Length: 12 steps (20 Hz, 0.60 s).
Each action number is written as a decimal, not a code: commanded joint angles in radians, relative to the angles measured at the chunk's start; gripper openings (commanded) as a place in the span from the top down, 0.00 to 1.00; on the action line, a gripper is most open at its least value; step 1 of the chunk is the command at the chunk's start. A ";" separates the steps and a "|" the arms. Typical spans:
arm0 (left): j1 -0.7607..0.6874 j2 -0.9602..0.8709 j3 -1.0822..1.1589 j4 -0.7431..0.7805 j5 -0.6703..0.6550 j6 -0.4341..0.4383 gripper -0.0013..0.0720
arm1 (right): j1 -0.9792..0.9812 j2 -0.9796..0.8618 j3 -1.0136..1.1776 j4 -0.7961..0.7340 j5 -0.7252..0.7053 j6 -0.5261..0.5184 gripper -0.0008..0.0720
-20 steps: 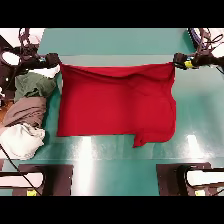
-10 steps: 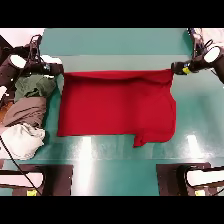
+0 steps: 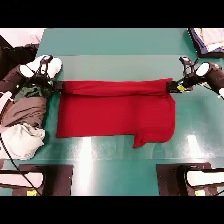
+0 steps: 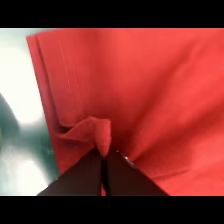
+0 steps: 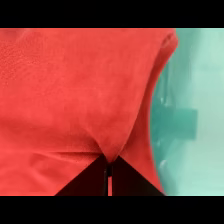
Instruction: Fold the shirts.
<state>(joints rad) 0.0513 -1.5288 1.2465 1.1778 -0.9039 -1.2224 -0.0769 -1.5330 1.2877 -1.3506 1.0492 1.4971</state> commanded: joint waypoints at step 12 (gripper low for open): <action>0.144 0.203 -0.116 0.005 -0.385 -0.085 0.16 | -0.190 0.228 -0.122 0.251 0.468 -0.109 0.43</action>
<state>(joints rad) 0.1467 -1.4078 1.2064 1.1828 -1.1843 -1.3045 -0.2077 -1.3933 1.2694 -1.2121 1.4311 1.4498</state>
